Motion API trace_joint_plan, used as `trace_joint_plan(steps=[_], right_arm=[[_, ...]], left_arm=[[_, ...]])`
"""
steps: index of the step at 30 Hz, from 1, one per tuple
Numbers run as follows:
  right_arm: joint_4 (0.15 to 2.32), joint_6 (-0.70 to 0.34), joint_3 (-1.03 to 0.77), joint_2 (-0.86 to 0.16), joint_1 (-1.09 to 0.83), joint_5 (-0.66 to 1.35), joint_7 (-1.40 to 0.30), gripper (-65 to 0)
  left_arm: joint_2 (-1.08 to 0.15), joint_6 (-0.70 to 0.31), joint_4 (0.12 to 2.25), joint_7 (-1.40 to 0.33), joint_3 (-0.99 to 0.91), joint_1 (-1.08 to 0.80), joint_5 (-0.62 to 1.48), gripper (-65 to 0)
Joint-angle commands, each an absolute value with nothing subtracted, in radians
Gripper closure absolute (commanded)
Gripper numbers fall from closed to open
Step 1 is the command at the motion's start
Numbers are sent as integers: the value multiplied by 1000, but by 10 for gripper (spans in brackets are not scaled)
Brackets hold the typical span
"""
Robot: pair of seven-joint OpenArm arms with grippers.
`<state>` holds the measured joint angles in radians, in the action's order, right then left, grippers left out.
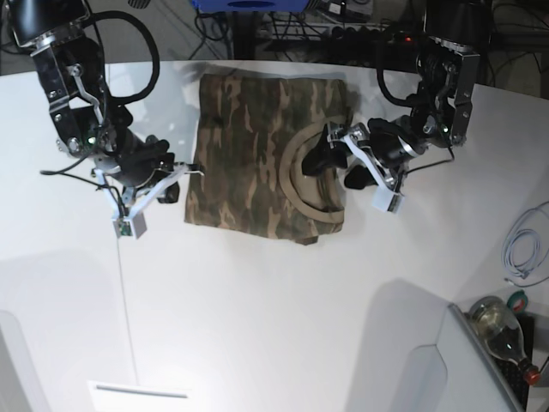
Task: Layout the t-shirt on the table in an organized manner, then fold the t-shirt properly
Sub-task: 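Move the left gripper to the collar and grasp the collar edge, then drag the collar with the left gripper to tuck it under the shirt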
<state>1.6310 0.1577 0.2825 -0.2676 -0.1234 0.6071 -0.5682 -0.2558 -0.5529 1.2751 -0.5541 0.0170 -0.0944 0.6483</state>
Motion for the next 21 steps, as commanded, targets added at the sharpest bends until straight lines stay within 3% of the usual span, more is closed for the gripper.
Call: trace_joint_plan(steps=[1, 5, 7, 10, 13, 21], right_arm=[[1647, 154, 277, -274, -117, 611, -550, -6], [1646, 154, 274, -274, -119, 611, -550, -6], [1646, 154, 275, -274, -119, 611, -550, -6], [1646, 154, 272, -274, -120, 611, -550, -6], [1646, 154, 268, -275, -131, 611, -547, -6], [1646, 154, 266, -291, -140, 611, -545, -6]], left_arm=[[-251, -562, 1271, -536, 25, -77, 667, -576], [-245, -562, 1204, -536, 68, -54, 667, -564], [-246, -562, 1179, -536, 102, -41, 667, -497], [-251, -562, 1155, -536, 131, -21, 665, -285], [-269, -556, 1158, -539, 139, -5, 639, 0], [-328, -561, 1287, -602, 213, 53, 236, 0]])
